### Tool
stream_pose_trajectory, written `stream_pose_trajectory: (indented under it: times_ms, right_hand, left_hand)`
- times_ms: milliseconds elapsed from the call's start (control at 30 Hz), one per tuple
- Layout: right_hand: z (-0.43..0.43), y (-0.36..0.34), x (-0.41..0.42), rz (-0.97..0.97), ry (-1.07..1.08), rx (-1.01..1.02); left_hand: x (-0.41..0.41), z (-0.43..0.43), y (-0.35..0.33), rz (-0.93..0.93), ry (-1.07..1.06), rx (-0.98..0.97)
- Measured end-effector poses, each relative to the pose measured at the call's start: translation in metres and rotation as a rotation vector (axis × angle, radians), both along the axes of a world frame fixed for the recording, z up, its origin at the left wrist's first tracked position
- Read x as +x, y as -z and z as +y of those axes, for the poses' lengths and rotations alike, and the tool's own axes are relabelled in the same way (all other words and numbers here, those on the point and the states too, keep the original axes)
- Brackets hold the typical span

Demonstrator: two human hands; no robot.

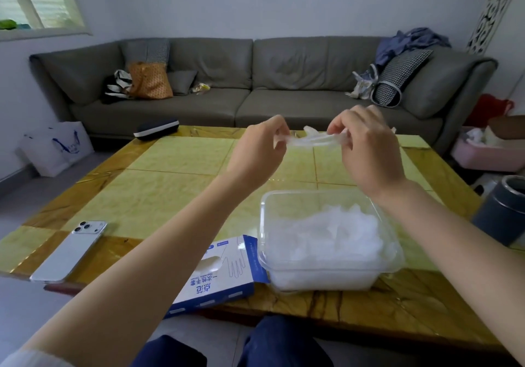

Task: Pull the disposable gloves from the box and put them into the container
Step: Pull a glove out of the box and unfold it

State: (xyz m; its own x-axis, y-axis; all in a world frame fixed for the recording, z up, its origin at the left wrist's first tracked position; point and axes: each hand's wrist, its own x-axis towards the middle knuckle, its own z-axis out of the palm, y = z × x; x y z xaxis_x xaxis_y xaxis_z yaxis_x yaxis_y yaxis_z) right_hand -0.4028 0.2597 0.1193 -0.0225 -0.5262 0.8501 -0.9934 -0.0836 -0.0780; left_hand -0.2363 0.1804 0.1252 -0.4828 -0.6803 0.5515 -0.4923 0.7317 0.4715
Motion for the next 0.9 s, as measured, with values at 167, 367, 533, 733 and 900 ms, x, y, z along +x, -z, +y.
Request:
stream_pose_trajectory:
  times_ms: [167, 367, 533, 733, 900]
  right_hand:
    - [0.025, 0.036, 0.000, 0.164, -0.139, 0.366]
    - [0.039, 0.094, 0.008, -0.003, -0.140, 1.058]
    - [0.036, 0.098, 0.003, -0.308, -0.219, 1.297]
    - [0.030, 0.100, -0.010, -0.359, -0.118, 1.014]
    - [0.018, 0.127, -0.020, -0.136, -0.014, 1.373]
  left_hand:
    - [0.009, 0.013, 0.045, -0.280, 0.025, 0.034]
    - [0.007, 0.019, 0.102, -0.722, 0.114, -0.034]
    - [-0.003, 0.020, 0.119, -1.008, 0.165, -0.084]
    - [-0.021, 0.021, 0.107, -0.809, 0.101, 0.012]
    - [-0.040, 0.022, 0.134, -1.224, 0.224, 0.178]
